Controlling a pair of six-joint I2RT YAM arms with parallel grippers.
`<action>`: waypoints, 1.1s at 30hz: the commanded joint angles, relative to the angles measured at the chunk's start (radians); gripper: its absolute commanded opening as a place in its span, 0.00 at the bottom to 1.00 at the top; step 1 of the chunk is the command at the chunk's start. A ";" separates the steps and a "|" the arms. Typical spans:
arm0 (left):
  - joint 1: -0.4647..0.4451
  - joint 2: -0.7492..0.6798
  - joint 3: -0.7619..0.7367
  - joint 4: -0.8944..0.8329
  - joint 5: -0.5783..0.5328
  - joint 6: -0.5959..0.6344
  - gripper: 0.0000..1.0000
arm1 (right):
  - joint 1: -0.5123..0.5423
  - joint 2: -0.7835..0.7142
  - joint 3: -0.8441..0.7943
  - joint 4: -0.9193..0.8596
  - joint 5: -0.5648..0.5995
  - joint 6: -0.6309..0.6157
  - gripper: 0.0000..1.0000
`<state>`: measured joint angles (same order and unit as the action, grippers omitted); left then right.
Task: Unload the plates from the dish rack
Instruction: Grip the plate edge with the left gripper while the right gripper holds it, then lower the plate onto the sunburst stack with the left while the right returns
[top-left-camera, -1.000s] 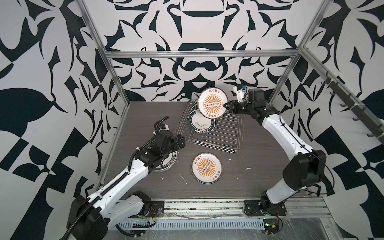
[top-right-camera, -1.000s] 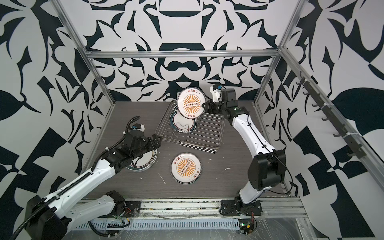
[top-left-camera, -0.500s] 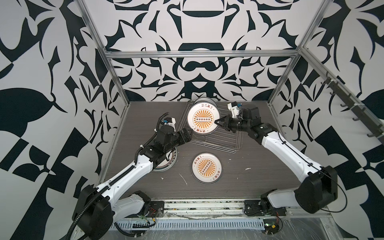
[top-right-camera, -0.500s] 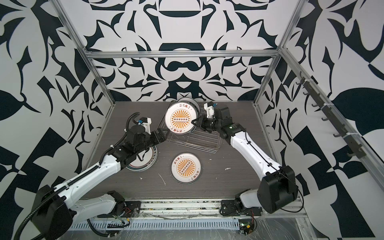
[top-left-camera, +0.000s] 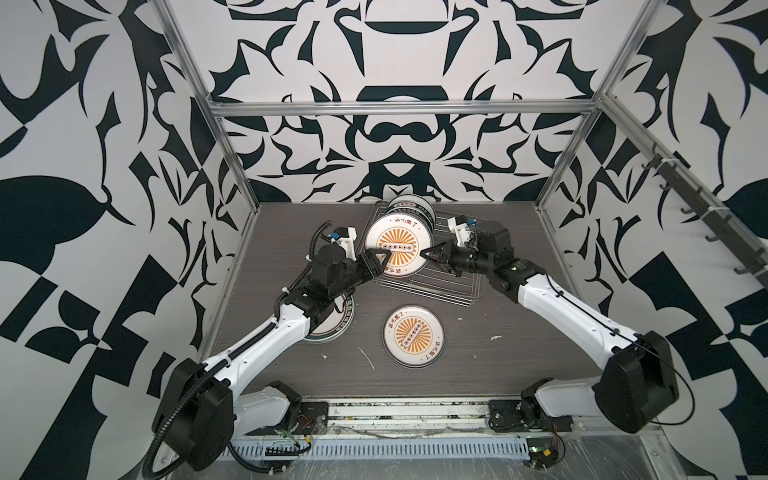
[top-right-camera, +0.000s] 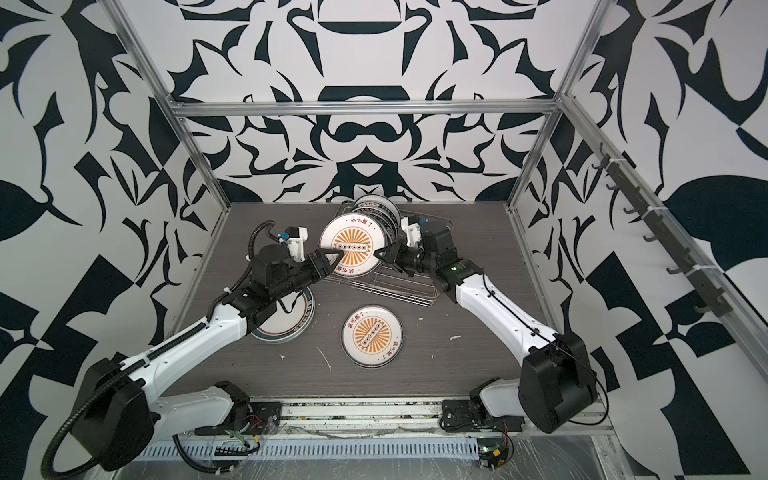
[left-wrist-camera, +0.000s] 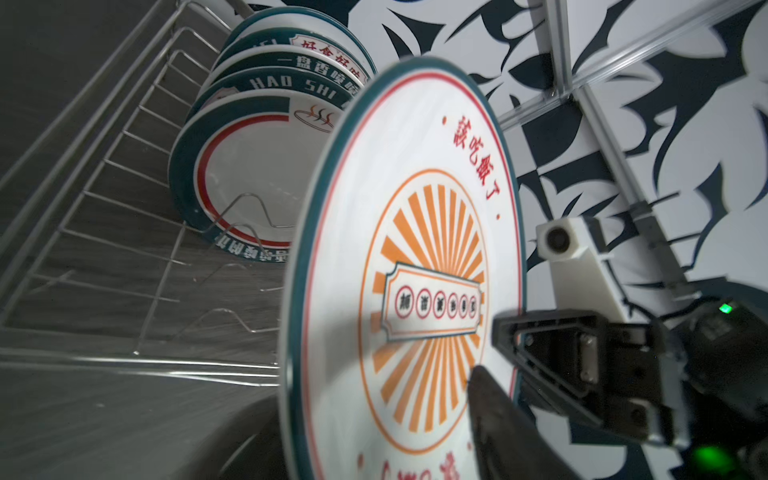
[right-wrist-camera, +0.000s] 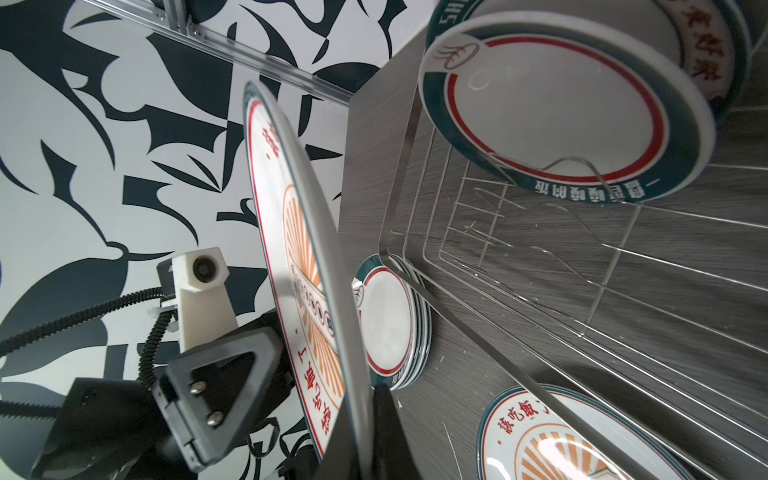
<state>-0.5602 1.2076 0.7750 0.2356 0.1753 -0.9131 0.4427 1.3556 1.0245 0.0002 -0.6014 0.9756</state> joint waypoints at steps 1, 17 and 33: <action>0.014 0.011 -0.020 0.055 0.051 -0.034 0.43 | 0.004 -0.001 -0.001 0.161 -0.073 0.045 0.00; 0.102 -0.088 -0.081 0.033 0.199 -0.158 0.00 | 0.029 0.037 0.028 0.047 -0.036 -0.061 0.37; 0.104 -0.319 0.028 -0.815 0.340 0.047 0.00 | 0.028 0.135 0.349 -0.632 0.516 -0.600 0.39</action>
<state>-0.4503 0.9134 0.8341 -0.4393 0.4618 -0.9051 0.4728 1.4799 1.3174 -0.5159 -0.2146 0.4881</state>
